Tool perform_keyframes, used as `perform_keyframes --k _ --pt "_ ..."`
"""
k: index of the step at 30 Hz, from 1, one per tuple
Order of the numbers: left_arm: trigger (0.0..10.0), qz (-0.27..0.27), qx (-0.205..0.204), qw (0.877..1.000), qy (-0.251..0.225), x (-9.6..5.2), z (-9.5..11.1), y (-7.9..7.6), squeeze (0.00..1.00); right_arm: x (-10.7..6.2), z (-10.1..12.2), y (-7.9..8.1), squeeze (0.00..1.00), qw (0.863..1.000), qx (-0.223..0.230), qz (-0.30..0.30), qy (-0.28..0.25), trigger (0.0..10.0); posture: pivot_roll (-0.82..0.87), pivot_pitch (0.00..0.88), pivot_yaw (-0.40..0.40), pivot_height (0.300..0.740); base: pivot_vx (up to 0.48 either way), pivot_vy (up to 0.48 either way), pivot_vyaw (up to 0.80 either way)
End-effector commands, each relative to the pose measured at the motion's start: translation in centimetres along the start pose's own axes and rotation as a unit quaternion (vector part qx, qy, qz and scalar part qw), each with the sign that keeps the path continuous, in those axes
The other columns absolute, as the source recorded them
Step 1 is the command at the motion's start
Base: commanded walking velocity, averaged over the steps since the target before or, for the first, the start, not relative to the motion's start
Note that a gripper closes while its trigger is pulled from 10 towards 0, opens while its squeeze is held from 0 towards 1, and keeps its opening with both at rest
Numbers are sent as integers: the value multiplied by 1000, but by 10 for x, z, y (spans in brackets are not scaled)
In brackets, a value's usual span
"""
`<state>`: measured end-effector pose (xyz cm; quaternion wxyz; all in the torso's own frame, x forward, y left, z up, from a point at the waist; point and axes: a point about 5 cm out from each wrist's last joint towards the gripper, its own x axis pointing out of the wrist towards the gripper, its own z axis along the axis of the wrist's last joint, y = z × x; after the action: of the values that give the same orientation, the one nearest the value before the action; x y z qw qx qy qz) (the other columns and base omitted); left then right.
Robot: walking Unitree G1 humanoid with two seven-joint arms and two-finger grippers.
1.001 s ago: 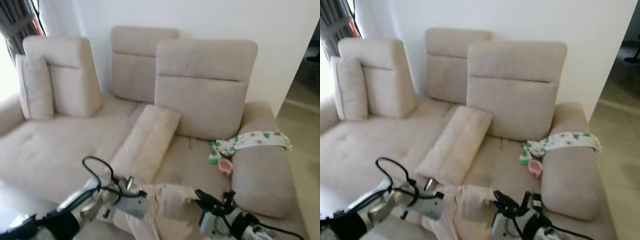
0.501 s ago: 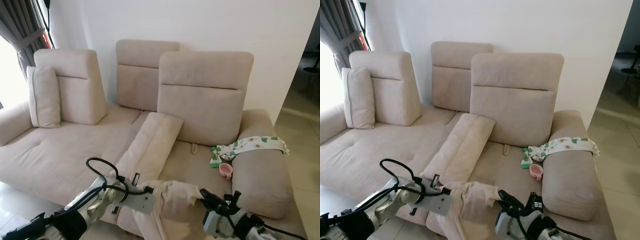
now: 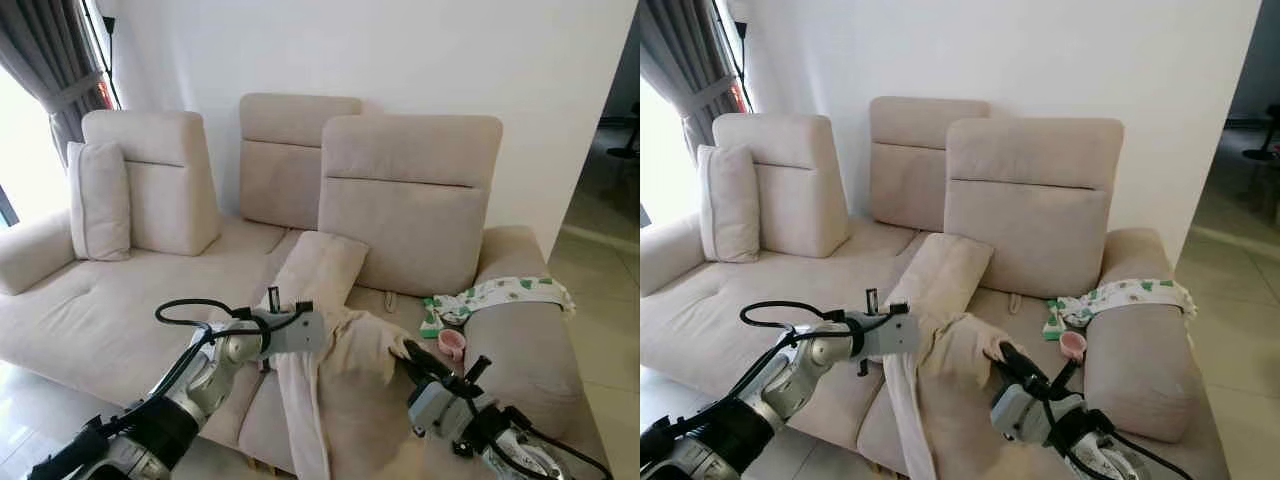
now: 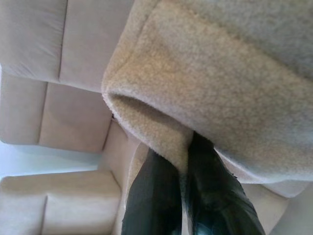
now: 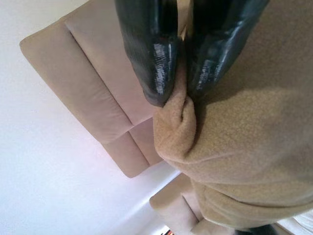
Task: Move the pillow to the sofa from floor
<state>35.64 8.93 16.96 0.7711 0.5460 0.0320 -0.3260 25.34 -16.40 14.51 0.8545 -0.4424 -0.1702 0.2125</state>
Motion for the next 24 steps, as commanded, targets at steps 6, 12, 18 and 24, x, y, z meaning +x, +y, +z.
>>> perform_keyframes --k 6,12,18,24 --pt "10000 -16 -9 998 -59 1 23 -5 0 8 20 -2 0 999 10 -8 -46 10000 -19 0 71 740 0 0 0" --pt "10000 -71 20 994 -75 -4 27 -19 0 8 24 -3 0 999 12 -2 -51 10000 -16 0 72 740 0 0 0" --pt "10000 -78 34 992 -91 -5 33 -19 0 7 24 -4 0 998 6 2 -55 10000 -21 0 75 740 0 0 0" --pt "10000 -84 37 990 -106 -5 39 -20 0 7 24 -4 0 999 4 2 -54 10000 -24 0 73 740 0 0 0"
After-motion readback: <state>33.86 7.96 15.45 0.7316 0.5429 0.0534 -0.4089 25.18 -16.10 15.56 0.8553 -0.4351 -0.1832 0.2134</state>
